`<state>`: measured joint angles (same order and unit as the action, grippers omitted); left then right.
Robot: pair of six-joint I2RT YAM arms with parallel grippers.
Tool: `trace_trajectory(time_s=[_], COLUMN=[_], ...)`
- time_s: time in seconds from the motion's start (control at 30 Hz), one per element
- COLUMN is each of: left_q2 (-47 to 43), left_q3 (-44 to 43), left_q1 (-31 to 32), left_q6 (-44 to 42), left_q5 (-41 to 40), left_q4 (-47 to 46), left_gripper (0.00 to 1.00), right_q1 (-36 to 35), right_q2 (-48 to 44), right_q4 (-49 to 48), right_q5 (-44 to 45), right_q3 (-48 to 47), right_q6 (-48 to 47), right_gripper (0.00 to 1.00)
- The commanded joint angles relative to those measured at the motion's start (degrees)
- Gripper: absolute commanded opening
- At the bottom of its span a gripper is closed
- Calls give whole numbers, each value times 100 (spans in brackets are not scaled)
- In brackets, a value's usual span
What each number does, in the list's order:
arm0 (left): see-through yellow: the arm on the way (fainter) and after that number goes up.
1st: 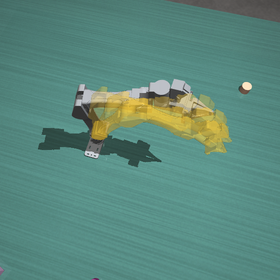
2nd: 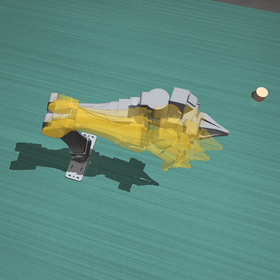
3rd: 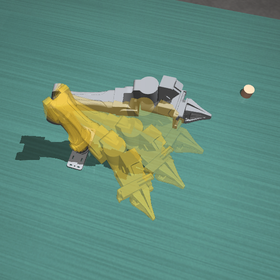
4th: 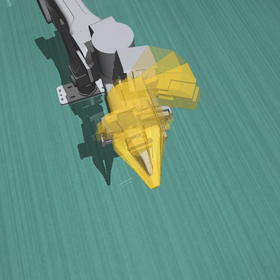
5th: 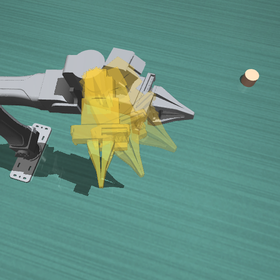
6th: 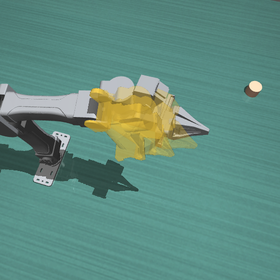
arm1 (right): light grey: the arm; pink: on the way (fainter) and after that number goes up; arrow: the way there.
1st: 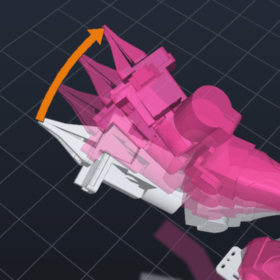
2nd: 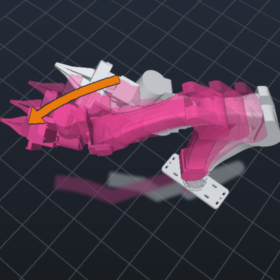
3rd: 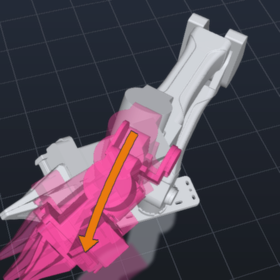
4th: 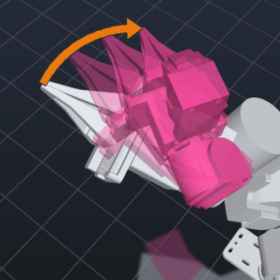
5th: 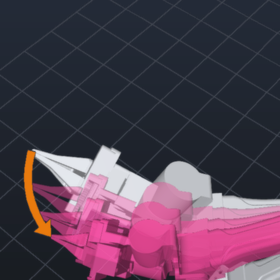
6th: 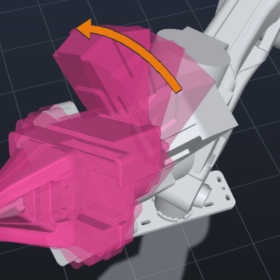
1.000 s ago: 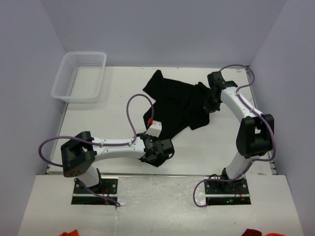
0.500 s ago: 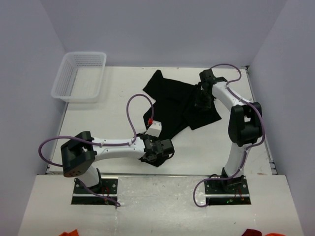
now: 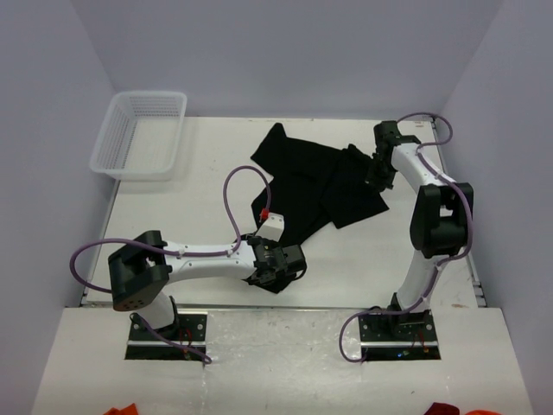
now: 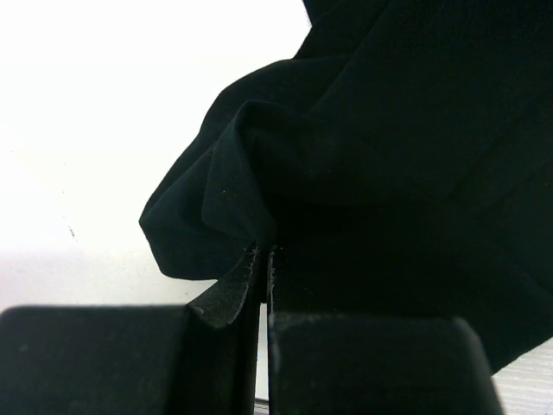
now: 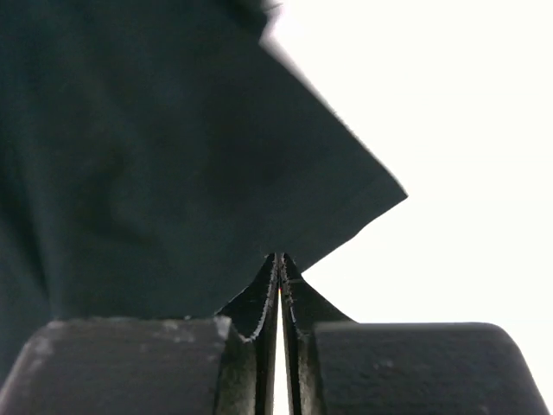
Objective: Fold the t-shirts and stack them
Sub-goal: Flatten out the tshirt
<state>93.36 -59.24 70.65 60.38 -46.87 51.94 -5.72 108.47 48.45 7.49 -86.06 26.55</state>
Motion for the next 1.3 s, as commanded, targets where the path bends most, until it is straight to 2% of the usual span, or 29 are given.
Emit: trace_trajectory(time_s=[0.0, 0.2, 0.3, 0.5, 0.7, 0.77, 0.87, 1.0, 1.1, 1.27], left_q2=[-151, -248, -318, -547, -670, -740, -846, -907, -942, -1179], left_q3=[-17, 36, 36, 62, 44, 53, 88, 141, 220, 343], left_q1=[36, 36, 36, 54, 63, 80, 80, 107, 168, 230], left_q6=[-26, -26, -35, -62, -70, -70, -88, -53, -18, 132], left_q5=[-155, -138, -77, 38, 82, 56, 47, 82, 117, 126], left_q4=[-35, -18, -26, -79, -9, 0, -9, 0, 9, 123], left_gripper=[0, 0, 0, 0, 0, 0, 0, 0, 0, 0], right_q1=[115, 115, 97, -43, -306, -395, -518, -948, -1054, -1265], right_q2=[359, 991, 957, 1335, 1361, 1336, 1291, 1335, 1282, 1370], right_q4=[130, 560, 525, 1140, 1395, 1361, 1211, 1159, 668, 657], right_q5=[-37, -10, -116, -379, -618, -354, -712, -556, -713, -730], right_q3=[-270, -719, -675, -1061, -991, -1044, -1035, -1159, -878, -904], right_q6=[71, -132, -193, -483, -589, -458, -378, -10, 298, 509], right_gripper=[0, 0, 0, 0, 1, 0, 0, 0, 0, 0])
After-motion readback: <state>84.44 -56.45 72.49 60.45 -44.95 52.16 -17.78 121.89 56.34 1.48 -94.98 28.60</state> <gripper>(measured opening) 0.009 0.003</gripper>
